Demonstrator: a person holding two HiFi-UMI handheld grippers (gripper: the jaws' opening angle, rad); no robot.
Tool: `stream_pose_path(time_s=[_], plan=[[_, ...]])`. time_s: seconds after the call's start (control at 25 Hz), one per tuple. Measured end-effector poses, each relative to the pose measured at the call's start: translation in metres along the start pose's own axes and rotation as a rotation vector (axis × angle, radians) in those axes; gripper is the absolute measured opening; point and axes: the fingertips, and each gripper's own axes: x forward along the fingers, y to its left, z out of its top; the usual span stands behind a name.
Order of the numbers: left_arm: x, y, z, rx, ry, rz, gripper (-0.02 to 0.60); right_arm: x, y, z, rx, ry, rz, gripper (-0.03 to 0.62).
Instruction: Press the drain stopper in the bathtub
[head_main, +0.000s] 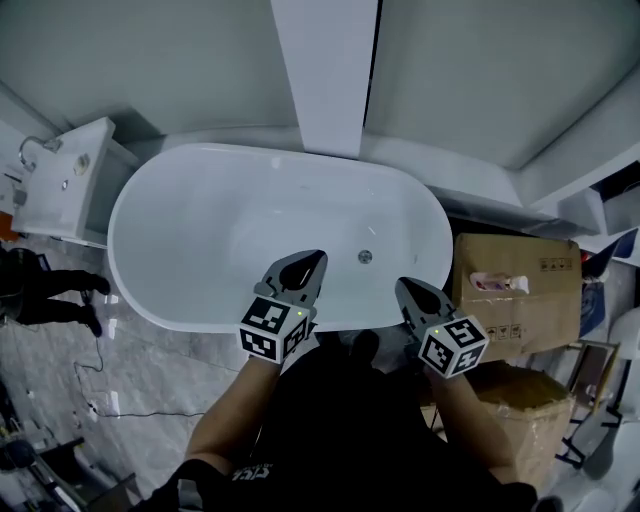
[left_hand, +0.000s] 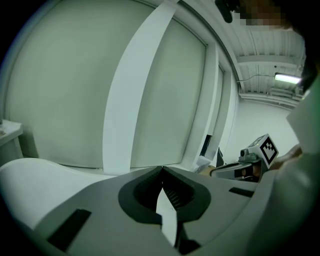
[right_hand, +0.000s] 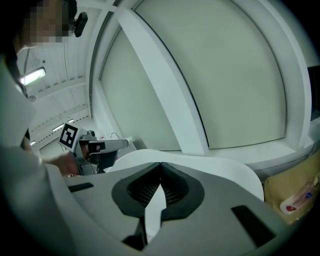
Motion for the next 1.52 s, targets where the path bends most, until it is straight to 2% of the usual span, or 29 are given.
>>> stream_pose_path(time_s=[0.2, 0.28, 0.52, 0.68, 0.88, 1.04, 1.28, 1.52], plan=[[0.019, 0.062, -0.012, -0.037, 0.023, 0.051, 0.011, 0.037, -0.012, 0.003, -0.041, 0.064, -0.022, 0.014], [0.027, 0.078, -0.028, -0.058, 0.045, 0.058, 0.011, 0.052, -0.018, -0.002, -0.059, 0.094, -0.027, 0.014], [0.060, 0.088, -0.070, -0.088, 0.113, 0.027, 0.011, 0.096, -0.041, -0.028, -0.045, 0.179, -0.015, 0.014], [0.085, 0.104, -0.099, -0.111, 0.159, 0.047, 0.011, 0.128, -0.071, -0.056, -0.048, 0.260, -0.001, 0.014], [0.134, 0.116, -0.160, -0.148, 0.241, 0.039, 0.011, 0.170, -0.112, -0.104, -0.042, 0.346, 0.025, 0.014], [0.184, 0.114, -0.213, -0.197, 0.273, 0.025, 0.011, 0.200, -0.155, -0.155, -0.039, 0.402, 0.022, 0.014], [0.249, 0.105, -0.290, -0.254, 0.311, 0.011, 0.011, 0.250, -0.211, -0.246, -0.190, 0.527, 0.037, 0.014], [0.286, 0.127, -0.375, -0.272, 0.388, 0.030, 0.011, 0.318, -0.252, -0.323, -0.227, 0.605, 0.065, 0.014]])
